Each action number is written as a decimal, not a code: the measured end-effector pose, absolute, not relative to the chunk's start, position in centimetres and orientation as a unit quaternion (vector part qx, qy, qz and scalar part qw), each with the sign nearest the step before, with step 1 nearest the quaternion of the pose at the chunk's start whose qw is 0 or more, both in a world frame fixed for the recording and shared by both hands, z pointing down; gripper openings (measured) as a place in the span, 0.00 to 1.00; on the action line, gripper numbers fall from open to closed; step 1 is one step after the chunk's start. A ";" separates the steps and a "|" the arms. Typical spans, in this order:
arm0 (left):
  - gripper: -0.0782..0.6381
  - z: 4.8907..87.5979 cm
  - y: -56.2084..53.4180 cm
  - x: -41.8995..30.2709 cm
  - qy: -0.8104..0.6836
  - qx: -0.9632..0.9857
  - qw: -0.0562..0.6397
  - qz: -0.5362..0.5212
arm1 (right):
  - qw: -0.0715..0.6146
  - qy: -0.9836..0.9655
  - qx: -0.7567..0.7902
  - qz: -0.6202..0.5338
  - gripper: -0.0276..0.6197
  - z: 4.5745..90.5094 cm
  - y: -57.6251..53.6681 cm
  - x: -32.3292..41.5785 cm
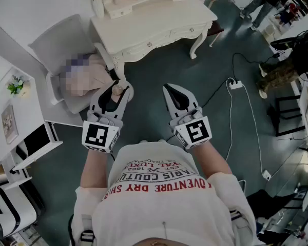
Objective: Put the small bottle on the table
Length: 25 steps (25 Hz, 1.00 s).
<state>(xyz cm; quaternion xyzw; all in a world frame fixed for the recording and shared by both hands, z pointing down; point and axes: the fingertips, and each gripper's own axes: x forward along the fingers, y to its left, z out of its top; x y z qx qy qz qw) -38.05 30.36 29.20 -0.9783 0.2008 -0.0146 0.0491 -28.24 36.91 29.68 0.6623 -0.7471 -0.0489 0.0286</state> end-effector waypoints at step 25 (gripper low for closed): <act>0.30 31.2 25.3 -35.1 0.199 -0.978 0.044 -0.036 | 0.014 -0.743 0.669 -0.017 0.04 31.5 30.8 -24.8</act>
